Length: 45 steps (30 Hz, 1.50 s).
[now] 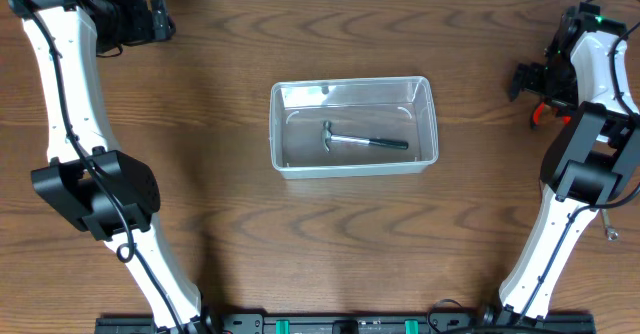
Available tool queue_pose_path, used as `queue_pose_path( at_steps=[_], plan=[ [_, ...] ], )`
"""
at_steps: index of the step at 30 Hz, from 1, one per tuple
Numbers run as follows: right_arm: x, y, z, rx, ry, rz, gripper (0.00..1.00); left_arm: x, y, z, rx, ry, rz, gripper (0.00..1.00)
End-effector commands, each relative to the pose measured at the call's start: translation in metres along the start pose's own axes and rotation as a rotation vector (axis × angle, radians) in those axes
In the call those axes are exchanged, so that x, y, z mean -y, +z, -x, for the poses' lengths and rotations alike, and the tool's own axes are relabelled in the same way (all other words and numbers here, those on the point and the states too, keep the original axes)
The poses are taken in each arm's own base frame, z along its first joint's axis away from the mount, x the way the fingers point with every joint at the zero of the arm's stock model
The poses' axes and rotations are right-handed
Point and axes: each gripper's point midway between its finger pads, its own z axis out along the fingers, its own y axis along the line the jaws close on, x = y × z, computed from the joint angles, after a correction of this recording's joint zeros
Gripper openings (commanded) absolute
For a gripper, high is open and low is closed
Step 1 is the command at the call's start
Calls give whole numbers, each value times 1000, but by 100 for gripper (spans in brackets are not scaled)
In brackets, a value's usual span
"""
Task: Pack container
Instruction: 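Lower the right gripper over the red-handled pliers and align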
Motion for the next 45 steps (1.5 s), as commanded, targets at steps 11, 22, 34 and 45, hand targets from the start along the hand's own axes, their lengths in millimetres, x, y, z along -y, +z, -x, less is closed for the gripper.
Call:
queue_pose_path(
  at_steps=[11, 22, 34, 45],
  plan=[
    [-2, 9, -1, -13, 9, 3, 99, 1, -7, 4, 20, 0, -6, 98],
    [-4, 12, -3, -22, 10, 20, 99, 1, -7, 4, 19, 0, -6, 98],
    [6, 14, -1, -25, 32, 20, 99, 1, -7, 4, 19, 0, -6, 98],
    [8, 14, -1, -25, 35, 20, 99, 1, -7, 4, 20, 0, -6, 98]
  ],
)
